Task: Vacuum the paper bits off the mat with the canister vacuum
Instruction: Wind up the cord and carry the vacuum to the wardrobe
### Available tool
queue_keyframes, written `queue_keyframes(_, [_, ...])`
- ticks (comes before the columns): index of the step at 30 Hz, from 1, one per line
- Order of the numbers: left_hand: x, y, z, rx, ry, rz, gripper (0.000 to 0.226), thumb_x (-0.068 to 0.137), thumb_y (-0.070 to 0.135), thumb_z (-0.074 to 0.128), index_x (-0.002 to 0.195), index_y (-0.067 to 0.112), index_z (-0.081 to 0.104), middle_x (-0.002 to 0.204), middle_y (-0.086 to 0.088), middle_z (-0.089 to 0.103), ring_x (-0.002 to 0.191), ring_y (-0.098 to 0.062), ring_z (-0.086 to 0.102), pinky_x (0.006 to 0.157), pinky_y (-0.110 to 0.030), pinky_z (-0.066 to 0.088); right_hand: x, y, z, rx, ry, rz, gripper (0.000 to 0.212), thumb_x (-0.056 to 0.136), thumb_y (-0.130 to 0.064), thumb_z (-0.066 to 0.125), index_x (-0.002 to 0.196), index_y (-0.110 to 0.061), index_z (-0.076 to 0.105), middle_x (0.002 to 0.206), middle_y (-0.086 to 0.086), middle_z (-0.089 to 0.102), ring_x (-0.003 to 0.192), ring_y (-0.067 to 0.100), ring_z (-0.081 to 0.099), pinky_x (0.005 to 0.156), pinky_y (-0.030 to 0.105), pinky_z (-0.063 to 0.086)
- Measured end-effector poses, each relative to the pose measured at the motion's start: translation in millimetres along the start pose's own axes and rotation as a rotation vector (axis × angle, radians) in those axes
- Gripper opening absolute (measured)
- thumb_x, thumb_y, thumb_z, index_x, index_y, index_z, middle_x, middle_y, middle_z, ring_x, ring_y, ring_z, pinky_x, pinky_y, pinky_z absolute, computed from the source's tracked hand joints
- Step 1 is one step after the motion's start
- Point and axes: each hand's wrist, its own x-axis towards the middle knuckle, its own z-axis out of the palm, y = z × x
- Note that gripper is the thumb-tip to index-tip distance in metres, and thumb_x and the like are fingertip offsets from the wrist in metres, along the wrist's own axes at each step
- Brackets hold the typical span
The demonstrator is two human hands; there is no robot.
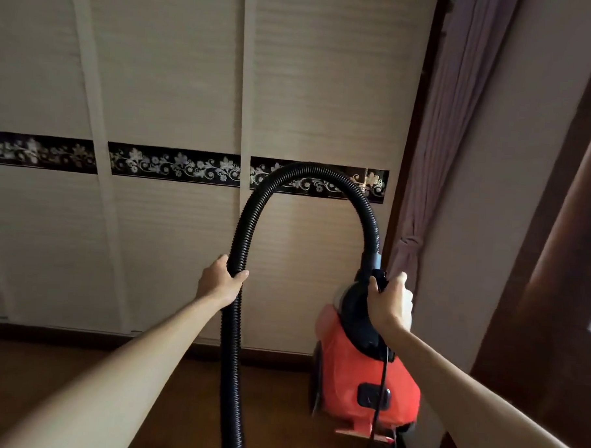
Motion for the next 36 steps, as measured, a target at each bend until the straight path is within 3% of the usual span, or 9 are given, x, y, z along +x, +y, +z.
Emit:
queue_keyframes(4, [57, -4, 34, 0.012, -0.041, 0.041, 0.025, 0.089, 0.033, 0.067, 0.096, 0.013, 0.054, 0.107, -0.010, 0.068, 0.095, -0.032, 0.063, 0.080, -0.039, 0.053, 49, 4, 39, 0.025, 0.014, 0.002, 0.028, 0.097, -0.031, 0.052, 0.097, -0.010, 0.033, 0.110, 0.027, 0.059, 0.100, 0.045, 0.059, 0.074, 0.044, 0.046])
queue_keyframes(8, [113, -15, 74, 0.020, -0.080, 0.039, 0.038, 0.091, 0.032, 0.066, 0.120, 0.010, 0.058, 0.122, -0.010, 0.064, 0.109, -0.032, 0.061, 0.088, -0.038, 0.051, 98, 14, 86, 0.010, 0.028, 0.035, 0.028, 0.098, -0.030, 0.052, 0.097, -0.010, 0.033, 0.108, 0.026, 0.060, 0.097, 0.044, 0.060, 0.067, 0.038, 0.043])
queue_keyframes(15, [244, -34, 147, 0.014, -0.179, 0.070, 0.045, 0.092, 0.032, 0.066, 0.130, 0.011, 0.054, 0.126, -0.009, 0.063, 0.109, -0.032, 0.061, 0.087, -0.036, 0.052, 188, 22, 174, -0.068, 0.049, 0.111, 0.028, 0.097, -0.030, 0.052, 0.097, -0.009, 0.034, 0.105, 0.025, 0.061, 0.095, 0.045, 0.061, 0.075, 0.049, 0.052])
queue_keyframes(22, [356, -22, 224, -0.005, -0.299, 0.135, 0.054, 0.094, 0.037, 0.063, 0.139, 0.013, 0.047, 0.136, -0.007, 0.059, 0.115, -0.031, 0.061, 0.091, -0.034, 0.051, 276, 30, 235, -0.093, 0.099, 0.166, 0.026, 0.098, -0.031, 0.051, 0.097, -0.011, 0.034, 0.092, 0.013, 0.053, 0.094, 0.042, 0.061, 0.070, 0.044, 0.051])
queue_keyframes(26, [414, -5, 267, -0.017, -0.328, 0.189, 0.037, 0.093, 0.033, 0.065, 0.121, 0.011, 0.055, 0.112, -0.006, 0.067, 0.095, -0.028, 0.064, 0.078, -0.032, 0.051, 327, 34, 264, -0.090, 0.136, 0.192, 0.027, 0.099, -0.032, 0.051, 0.102, -0.009, 0.038, 0.094, 0.014, 0.058, 0.087, 0.039, 0.063, 0.070, 0.051, 0.056])
queue_keyframes(29, [457, 11, 308, -0.041, -0.383, 0.223, 0.027, 0.091, 0.029, 0.067, 0.108, 0.014, 0.052, 0.097, -0.001, 0.062, 0.080, -0.023, 0.061, 0.066, -0.032, 0.050, 366, 46, 284, -0.096, 0.181, 0.218, 0.026, 0.099, -0.031, 0.050, 0.103, -0.008, 0.041, 0.086, 0.009, 0.054, 0.081, 0.036, 0.062, 0.067, 0.051, 0.056])
queue_keyframes(33, [506, 31, 365, -0.092, -0.474, 0.241, 0.024, 0.092, 0.028, 0.066, 0.107, 0.021, 0.048, 0.099, 0.000, 0.061, 0.078, -0.022, 0.064, 0.050, -0.028, 0.051, 418, 67, 308, -0.087, 0.244, 0.257, 0.025, 0.099, -0.031, 0.049, 0.098, -0.008, 0.040, 0.074, -0.001, 0.042, 0.075, 0.030, 0.054, 0.068, 0.051, 0.056])
queue_keyframes(36, [535, 42, 402, -0.094, -0.524, 0.285, 0.025, 0.093, 0.029, 0.065, 0.109, 0.021, 0.048, 0.101, 0.002, 0.060, 0.079, -0.021, 0.064, 0.054, -0.030, 0.053, 448, 77, 321, -0.117, 0.303, 0.287, 0.026, 0.099, -0.032, 0.049, 0.098, -0.009, 0.038, 0.076, 0.003, 0.045, 0.077, 0.031, 0.053, 0.068, 0.051, 0.054])
